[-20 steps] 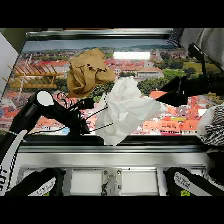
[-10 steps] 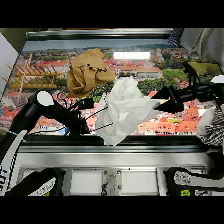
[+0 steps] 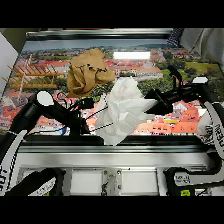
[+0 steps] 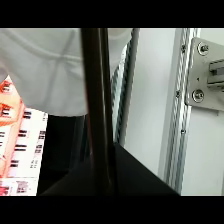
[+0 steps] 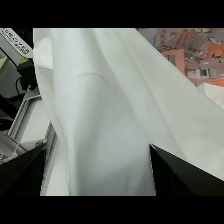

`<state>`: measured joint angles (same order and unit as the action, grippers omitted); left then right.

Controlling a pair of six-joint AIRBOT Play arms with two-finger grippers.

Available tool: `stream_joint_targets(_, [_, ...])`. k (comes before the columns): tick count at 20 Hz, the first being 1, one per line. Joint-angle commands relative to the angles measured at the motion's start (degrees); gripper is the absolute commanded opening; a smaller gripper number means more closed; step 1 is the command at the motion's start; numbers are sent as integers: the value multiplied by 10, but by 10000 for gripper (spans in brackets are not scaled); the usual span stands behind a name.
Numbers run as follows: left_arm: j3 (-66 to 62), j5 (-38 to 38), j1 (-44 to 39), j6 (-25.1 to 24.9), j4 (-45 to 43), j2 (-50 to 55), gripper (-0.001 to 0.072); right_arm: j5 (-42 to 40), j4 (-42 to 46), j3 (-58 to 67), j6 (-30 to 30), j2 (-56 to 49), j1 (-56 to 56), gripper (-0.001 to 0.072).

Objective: Fold the clothes and pants, and hang the long-sleeved shirts on hangers.

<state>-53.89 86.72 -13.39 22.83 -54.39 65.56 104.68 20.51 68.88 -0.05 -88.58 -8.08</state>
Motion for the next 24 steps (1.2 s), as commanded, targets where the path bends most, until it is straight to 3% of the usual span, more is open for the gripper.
stream_joint_targets(1, [0, -3, 0, 0, 0, 0, 16, 2, -2, 0, -2, -2, 9, 681])
stream_joint_targets(24, [0, -3, 0, 0, 0, 0, 16, 3, -2, 0, 0, -2, 33, 681])
